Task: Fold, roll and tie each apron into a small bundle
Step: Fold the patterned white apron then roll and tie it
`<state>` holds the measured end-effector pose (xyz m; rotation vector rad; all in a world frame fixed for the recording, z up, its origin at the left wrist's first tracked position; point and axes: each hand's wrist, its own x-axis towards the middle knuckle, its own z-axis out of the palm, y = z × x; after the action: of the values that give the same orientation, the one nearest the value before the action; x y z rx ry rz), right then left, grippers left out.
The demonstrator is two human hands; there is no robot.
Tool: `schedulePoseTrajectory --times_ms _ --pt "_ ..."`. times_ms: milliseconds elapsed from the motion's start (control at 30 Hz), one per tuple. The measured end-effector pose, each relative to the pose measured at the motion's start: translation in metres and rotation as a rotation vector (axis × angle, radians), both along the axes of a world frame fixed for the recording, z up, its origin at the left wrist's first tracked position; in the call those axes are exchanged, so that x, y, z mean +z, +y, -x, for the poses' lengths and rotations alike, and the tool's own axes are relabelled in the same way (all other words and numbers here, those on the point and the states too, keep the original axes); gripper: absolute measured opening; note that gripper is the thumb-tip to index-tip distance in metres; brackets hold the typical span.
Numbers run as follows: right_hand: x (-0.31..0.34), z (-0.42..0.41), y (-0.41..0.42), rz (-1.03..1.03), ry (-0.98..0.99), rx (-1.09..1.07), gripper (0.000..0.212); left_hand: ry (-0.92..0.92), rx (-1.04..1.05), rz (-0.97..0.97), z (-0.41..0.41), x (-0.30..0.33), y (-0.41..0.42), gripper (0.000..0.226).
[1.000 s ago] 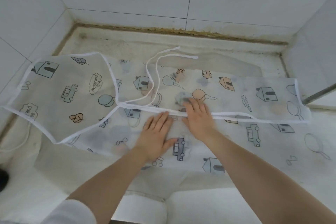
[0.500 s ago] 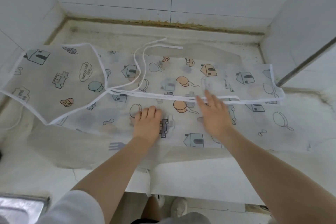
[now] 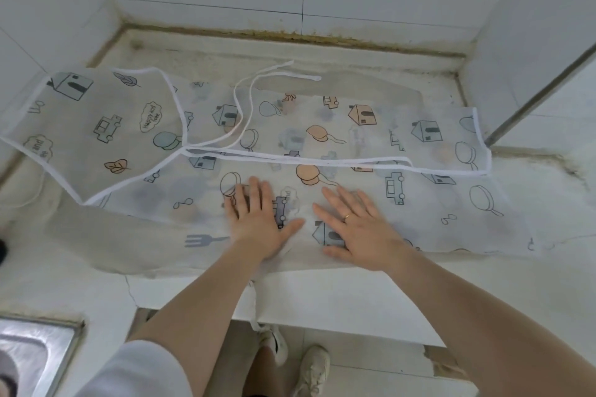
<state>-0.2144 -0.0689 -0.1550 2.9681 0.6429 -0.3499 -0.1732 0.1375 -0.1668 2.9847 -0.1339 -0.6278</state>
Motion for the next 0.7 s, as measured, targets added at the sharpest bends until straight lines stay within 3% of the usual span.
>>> schedulePoseTrajectory --times_ms 100,233,367,467,500,567,633,700 --pt "0.002 -0.007 0.003 0.023 0.136 -0.023 0.083 0.019 0.019 0.05 -0.005 0.001 -0.003 0.083" --pt "0.015 -0.021 0.01 0.131 0.204 0.029 0.078 -0.015 -0.019 0.315 -0.015 0.007 0.014 0.053" --pt "0.029 -0.029 0.02 0.233 0.197 0.046 0.077 0.062 -0.067 0.431 -0.015 0.011 0.027 0.042" --pt "0.038 -0.04 0.027 0.02 0.185 -0.104 0.039 0.225 -0.196 0.247 -0.017 0.016 0.029 0.088" --pt "0.045 -0.046 0.029 -0.047 0.21 -0.168 0.028 0.233 -0.255 0.164 -0.021 0.018 0.032 0.093" --pt "0.061 -0.062 0.027 -0.103 0.299 -0.266 0.019 0.189 -0.329 0.153 -0.03 0.024 0.04 0.079" --pt "0.067 -0.077 0.022 -0.087 0.364 -0.322 0.021 0.149 -0.317 0.301 -0.043 0.034 0.054 0.059" --pt "0.065 -0.086 0.019 -0.031 0.403 -0.388 0.026 0.139 -0.276 0.292 -0.058 0.047 0.066 0.04"
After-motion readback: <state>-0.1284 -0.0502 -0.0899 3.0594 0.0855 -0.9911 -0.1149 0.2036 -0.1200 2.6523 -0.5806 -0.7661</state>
